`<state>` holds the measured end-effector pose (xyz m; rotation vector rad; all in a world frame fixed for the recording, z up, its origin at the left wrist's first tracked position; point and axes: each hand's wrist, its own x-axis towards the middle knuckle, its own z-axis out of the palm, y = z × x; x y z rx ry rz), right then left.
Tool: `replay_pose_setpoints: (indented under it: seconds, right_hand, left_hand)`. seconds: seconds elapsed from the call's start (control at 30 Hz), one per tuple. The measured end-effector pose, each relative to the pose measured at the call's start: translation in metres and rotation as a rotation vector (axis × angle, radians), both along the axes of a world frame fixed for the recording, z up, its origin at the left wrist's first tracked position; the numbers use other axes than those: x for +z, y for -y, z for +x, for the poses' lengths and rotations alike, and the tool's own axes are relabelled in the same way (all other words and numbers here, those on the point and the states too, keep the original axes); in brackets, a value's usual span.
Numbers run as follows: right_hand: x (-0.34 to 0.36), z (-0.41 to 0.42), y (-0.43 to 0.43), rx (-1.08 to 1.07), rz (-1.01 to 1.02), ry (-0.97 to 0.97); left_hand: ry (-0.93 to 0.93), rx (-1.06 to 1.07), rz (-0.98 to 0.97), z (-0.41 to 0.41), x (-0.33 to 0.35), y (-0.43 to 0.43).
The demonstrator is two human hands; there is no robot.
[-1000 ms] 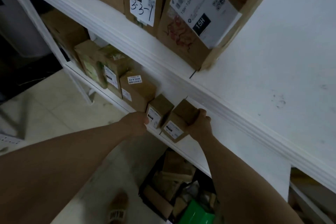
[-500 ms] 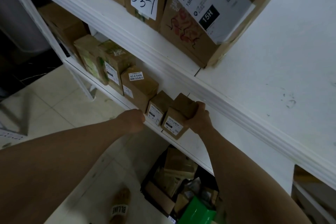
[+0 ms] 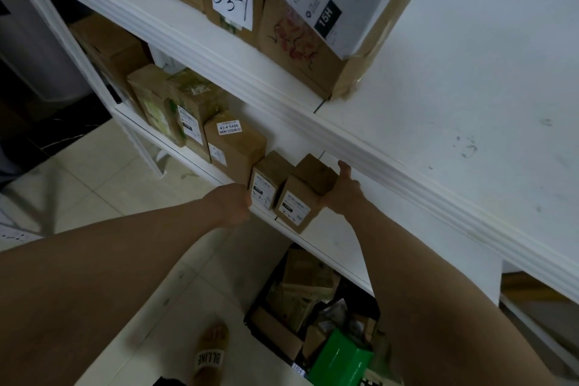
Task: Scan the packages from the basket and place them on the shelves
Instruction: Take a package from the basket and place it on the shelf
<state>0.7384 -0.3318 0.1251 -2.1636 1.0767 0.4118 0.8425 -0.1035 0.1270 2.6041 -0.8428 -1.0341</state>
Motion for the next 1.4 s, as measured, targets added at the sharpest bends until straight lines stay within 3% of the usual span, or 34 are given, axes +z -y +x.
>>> replay_pose_setpoints:
  seconds: [0.33,0.73,0.97,1.2,1.4]
  right_hand:
    - [0.029,-0.12,-0.003,-0.053,0.071,0.056]
    - [0.022,-0.439,0.009,-0.225,-0.096,-0.263]
    - [0.004,-0.601,-0.026,-0.331,-0.046,-0.389]
    - [0.005,-0.685,-0.105,-0.526,0.025,-0.398]
    - [-0.005,-0.713,-0.177,-0.551,0.079,-0.436]
  left_hand:
    - [0.043,-0.049,-0.058,-0.084,0.042,0.042]
    - [-0.067,-0.294,-0.032,-0.302,0.033,0.086]
    - [-0.141,-0.515,0.024,-0.431,0.012,0.094]
    - [-0.221,-0.644,-0.014,-0.518,0.006,0.072]
    - [-0.236,-0.654,0.038,-0.546,-0.013,0.019]
